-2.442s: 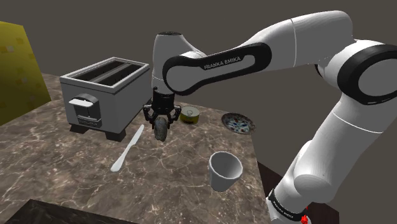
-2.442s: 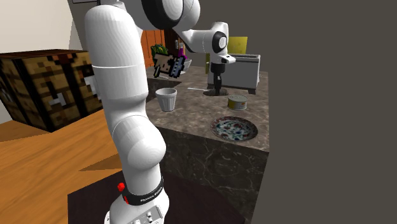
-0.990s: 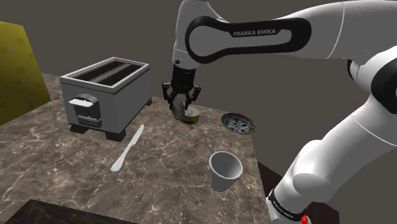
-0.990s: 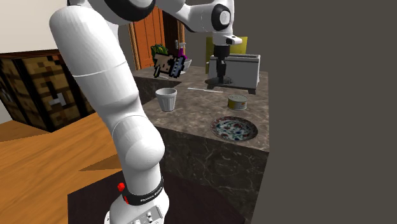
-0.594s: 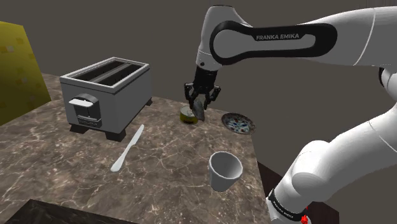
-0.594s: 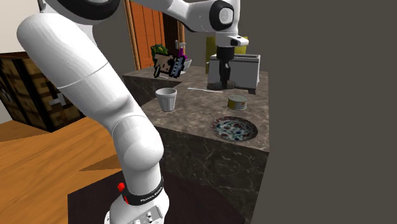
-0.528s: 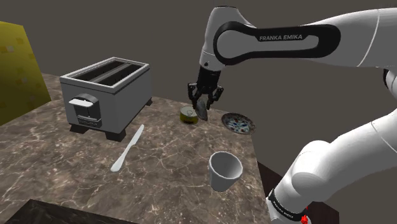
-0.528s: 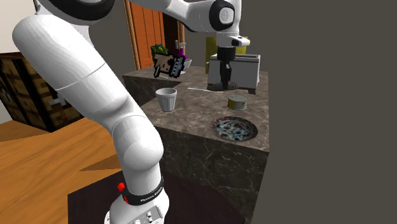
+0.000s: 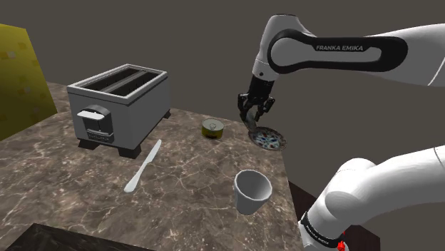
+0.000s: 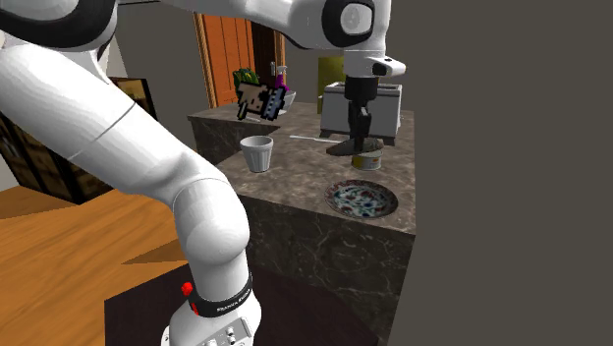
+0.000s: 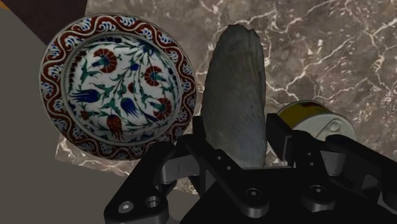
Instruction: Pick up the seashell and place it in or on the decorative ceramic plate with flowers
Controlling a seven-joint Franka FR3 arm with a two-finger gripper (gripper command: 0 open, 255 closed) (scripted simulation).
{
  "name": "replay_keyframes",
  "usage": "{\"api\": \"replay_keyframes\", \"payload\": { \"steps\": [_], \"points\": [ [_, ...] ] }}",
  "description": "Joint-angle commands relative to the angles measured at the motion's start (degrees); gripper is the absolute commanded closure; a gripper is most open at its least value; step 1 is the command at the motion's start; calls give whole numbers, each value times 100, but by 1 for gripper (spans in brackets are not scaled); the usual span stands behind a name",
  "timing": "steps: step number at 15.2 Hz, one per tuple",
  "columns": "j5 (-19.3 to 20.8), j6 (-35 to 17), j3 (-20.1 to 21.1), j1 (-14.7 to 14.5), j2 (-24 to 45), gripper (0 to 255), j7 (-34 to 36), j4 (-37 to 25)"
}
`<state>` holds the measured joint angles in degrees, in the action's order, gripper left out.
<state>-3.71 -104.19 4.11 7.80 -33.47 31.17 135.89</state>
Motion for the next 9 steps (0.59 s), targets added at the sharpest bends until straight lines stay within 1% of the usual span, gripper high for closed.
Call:
{"api": "replay_keyframes", "payload": {
  "steps": [1, 7, 9],
  "points": [
    [106, 124, -225, 95, -304, 255, -274, 192],
    [528, 344, -899, 437, -848, 255, -1051, 531],
    [551, 277, -931, 454, -870, 255, -1085, 619]
  ]
}}
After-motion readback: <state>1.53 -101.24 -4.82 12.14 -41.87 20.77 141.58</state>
